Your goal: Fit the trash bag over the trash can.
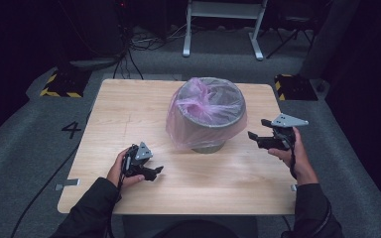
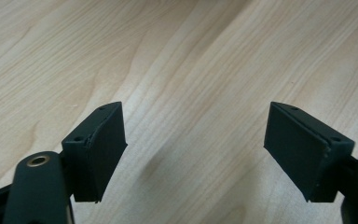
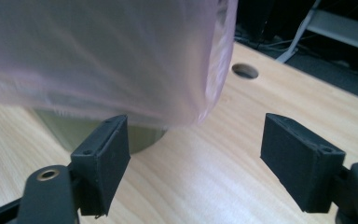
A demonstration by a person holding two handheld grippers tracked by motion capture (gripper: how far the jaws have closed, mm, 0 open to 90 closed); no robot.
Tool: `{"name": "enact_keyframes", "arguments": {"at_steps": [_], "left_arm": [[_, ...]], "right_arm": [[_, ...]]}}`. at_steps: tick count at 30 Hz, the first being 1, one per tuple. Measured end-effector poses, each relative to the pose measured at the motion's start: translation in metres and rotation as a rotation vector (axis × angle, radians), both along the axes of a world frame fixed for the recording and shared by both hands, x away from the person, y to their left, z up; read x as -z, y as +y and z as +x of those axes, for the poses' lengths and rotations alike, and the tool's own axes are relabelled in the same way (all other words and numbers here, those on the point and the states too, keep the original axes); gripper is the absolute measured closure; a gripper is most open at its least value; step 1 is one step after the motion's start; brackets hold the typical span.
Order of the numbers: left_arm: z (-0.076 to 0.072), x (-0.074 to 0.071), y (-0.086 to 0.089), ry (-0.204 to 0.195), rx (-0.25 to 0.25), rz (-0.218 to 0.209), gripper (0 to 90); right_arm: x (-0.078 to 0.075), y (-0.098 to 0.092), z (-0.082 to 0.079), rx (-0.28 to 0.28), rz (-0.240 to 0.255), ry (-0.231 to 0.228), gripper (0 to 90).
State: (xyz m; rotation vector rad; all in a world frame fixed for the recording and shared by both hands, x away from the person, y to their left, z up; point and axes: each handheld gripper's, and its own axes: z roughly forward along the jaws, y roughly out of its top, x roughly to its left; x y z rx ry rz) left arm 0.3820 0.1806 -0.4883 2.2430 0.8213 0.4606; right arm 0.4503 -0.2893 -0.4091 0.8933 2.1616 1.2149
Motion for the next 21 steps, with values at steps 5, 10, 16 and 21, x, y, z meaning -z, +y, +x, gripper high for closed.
{"name": "enact_keyframes", "arguments": {"at_steps": [5,10,16,21], "left_arm": [[0.000,0.003,0.004,0.031,-0.010,-0.015,19.8],[-0.002,0.008,0.006,0.053,-0.013,-0.016,19.6],[-0.003,0.011,0.008,0.063,0.003,-0.015,18.7],[-0.001,0.015,0.013,0.074,0.003,-0.053,16.1]], "right_arm": [[-0.011,0.000,0.000,0.009,0.016,-0.021,22.5],[-0.027,0.001,0.001,0.003,0.044,-0.035,22.1],[-0.052,0.007,0.007,-0.013,0.069,-0.064,22.1],[-0.062,0.013,0.011,-0.038,0.071,-0.080,22.4]]}}
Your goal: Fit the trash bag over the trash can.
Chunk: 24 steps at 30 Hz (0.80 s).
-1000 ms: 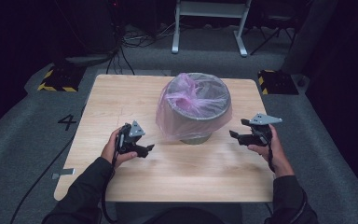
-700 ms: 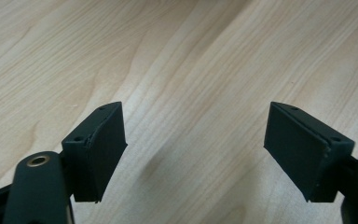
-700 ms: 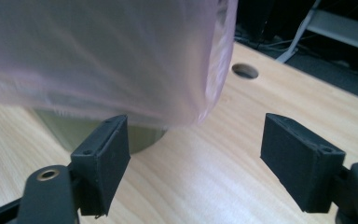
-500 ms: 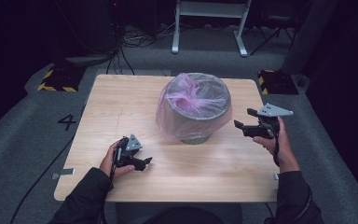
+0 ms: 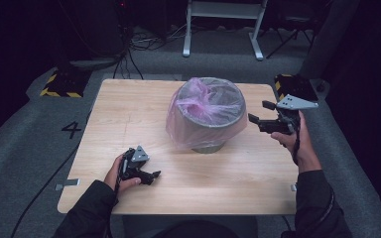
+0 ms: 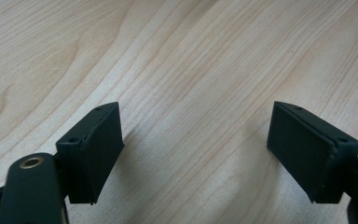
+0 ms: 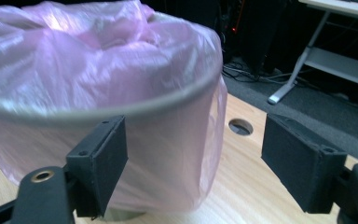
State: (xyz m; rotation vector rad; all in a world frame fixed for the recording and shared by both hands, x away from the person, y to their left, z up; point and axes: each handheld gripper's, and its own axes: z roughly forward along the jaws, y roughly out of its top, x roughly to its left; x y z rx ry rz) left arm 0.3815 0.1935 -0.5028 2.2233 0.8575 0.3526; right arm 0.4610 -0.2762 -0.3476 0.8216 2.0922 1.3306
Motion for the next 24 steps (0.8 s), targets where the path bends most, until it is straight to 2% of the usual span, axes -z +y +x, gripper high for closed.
{"name": "enact_keyframes", "arguments": {"at_steps": [1,5,8,13,14,17,20,22,24], "left_arm": [[0.001,0.001,0.002,-0.002,-0.003,-0.006,15.4],[0.001,0.001,0.002,-0.001,-0.005,-0.007,15.1],[0.002,0.001,0.002,-0.001,-0.003,-0.007,15.0],[0.002,0.001,0.002,-0.001,-0.002,-0.008,14.9],[0.002,0.001,0.002,-0.001,-0.002,-0.008,14.8],[0.002,0.001,0.002,-0.001,-0.002,-0.009,14.8],[0.002,0.001,0.002,-0.002,-0.001,-0.008,14.8],[0.002,0.001,0.002,-0.001,-0.001,-0.008,14.8],[0.002,0.001,0.002,-0.002,-0.001,-0.008,14.8]], "right_arm": [[-0.005,0.003,0.002,-0.005,0.002,-0.012,22.5],[-0.015,0.008,0.006,-0.023,0.017,-0.012,22.9],[-0.020,0.012,0.009,-0.035,0.011,-0.022,22.8],[-0.033,0.027,0.016,-0.068,0.012,-0.030,23.3],[-0.037,0.034,0.019,-0.087,0.016,-0.020,23.2],[-0.040,0.046,0.024,-0.118,0.010,0.005,22.9],[-0.040,0.056,0.027,-0.119,-0.006,-0.003,23.6],[-0.040,0.064,0.030,-0.136,-0.011,0.002,23.6],[-0.039,0.077,0.033,-0.153,-0.036,0.008,23.8]]}}
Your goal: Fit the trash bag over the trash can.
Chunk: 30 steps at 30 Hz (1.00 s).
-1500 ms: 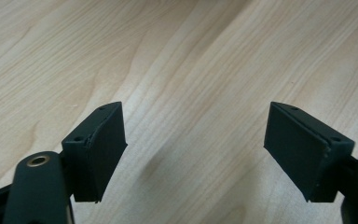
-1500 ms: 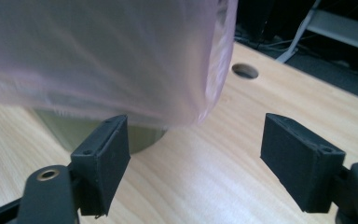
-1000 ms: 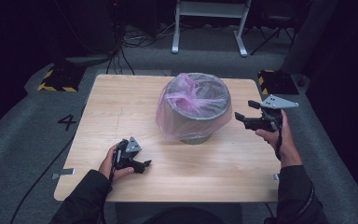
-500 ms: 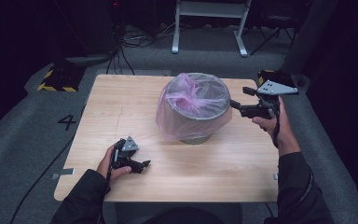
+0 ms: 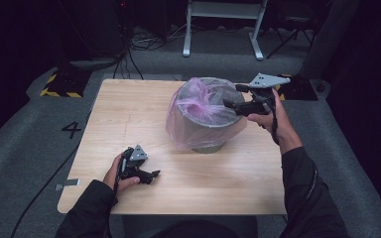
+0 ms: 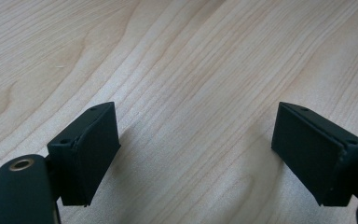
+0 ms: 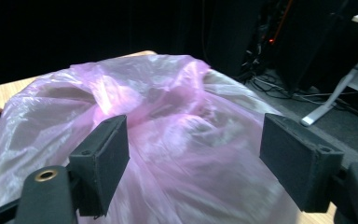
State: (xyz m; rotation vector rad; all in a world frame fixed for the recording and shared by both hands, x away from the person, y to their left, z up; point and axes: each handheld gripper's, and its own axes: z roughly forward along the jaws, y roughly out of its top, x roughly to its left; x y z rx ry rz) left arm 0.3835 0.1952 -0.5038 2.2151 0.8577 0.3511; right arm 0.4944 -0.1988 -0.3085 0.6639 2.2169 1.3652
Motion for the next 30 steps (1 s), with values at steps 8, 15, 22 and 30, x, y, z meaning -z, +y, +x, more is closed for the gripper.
{"name": "enact_keyframes", "arguments": {"at_steps": [8,15,22,30], "left_arm": [[0.000,0.000,0.000,0.003,0.003,0.000,14.7],[0.000,0.000,0.000,0.003,0.003,0.001,14.7],[0.000,0.000,0.000,0.001,0.003,0.001,14.7],[0.000,0.000,0.000,0.000,0.003,0.002,14.7]], "right_arm": [[-0.002,0.025,0.009,-0.038,-0.067,0.022,23.5],[0.001,0.041,0.018,-0.062,-0.143,0.067,24.2],[0.005,0.051,0.025,-0.099,-0.227,0.127,24.5],[0.008,0.062,0.033,-0.110,-0.369,0.213,24.9]]}}
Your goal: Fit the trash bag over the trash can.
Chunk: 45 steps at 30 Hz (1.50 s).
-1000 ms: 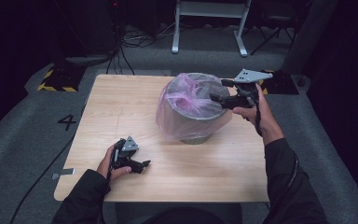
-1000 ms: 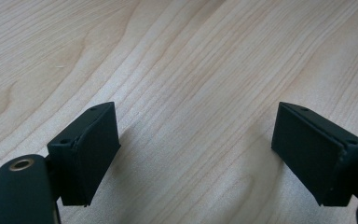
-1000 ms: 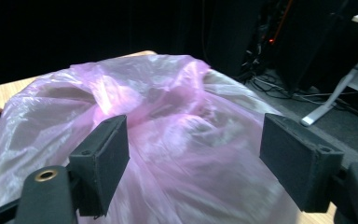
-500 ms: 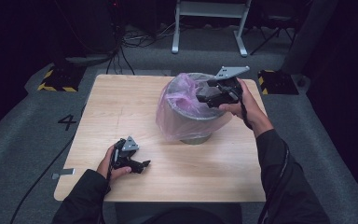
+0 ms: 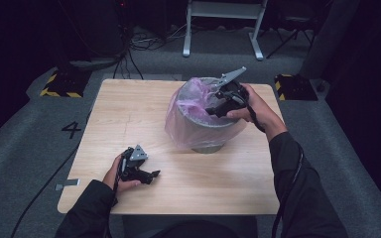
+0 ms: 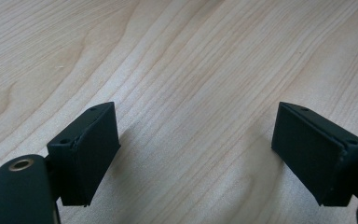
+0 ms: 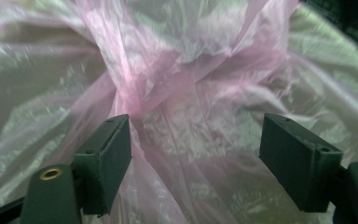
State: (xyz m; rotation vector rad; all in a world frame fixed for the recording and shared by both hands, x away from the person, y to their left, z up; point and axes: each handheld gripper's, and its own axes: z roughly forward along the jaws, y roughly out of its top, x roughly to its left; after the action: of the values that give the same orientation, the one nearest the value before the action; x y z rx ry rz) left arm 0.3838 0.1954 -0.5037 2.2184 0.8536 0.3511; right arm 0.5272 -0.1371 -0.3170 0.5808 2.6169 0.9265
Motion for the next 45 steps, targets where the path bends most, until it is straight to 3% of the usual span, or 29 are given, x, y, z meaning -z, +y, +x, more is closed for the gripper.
{"name": "enact_keyframes", "arguments": {"at_steps": [1,5,8,15,22,28,34,37,38,41,45], "left_arm": [[0.000,0.000,0.000,0.000,0.000,0.000,14.7],[0.000,0.000,0.000,0.002,0.004,-0.001,14.7],[0.000,0.000,0.000,0.002,0.003,-0.002,14.7],[0.000,0.000,0.000,0.003,0.004,-0.002,14.7],[0.000,0.000,0.000,0.001,0.005,0.001,14.7],[0.000,0.000,0.000,0.003,0.004,-0.002,14.7],[0.000,0.000,0.000,0.003,0.004,-0.002,14.7],[0.000,0.000,0.000,0.003,0.004,-0.002,14.7],[0.000,0.000,0.000,0.003,0.004,-0.002,14.7],[0.000,0.000,0.000,0.003,0.004,-0.002,14.7],[0.000,0.000,0.000,0.003,0.005,-0.002,14.7]], "right_arm": [[0.000,0.000,0.000,0.000,0.000,0.000,24.9],[0.004,0.004,0.007,-0.001,-0.082,0.062,25.0],[0.005,0.005,0.008,0.008,-0.097,0.072,25.0],[0.008,0.012,0.011,0.024,-0.201,0.119,24.3],[0.008,0.014,0.011,0.018,-0.225,0.128,23.1],[0.005,0.011,0.007,0.023,-0.171,0.108,21.1],[0.001,0.004,0.000,0.039,-0.091,0.032,19.6],[-0.007,-0.003,-0.005,0.053,-0.020,-0.014,19.6],[-0.007,-0.003,-0.005,0.053,-0.020,-0.014,19.6],[-0.013,-0.007,-0.013,0.054,0.048,-0.046,20.6],[-0.017,-0.009,-0.022,0.043,0.086,-0.075,20.7]]}}
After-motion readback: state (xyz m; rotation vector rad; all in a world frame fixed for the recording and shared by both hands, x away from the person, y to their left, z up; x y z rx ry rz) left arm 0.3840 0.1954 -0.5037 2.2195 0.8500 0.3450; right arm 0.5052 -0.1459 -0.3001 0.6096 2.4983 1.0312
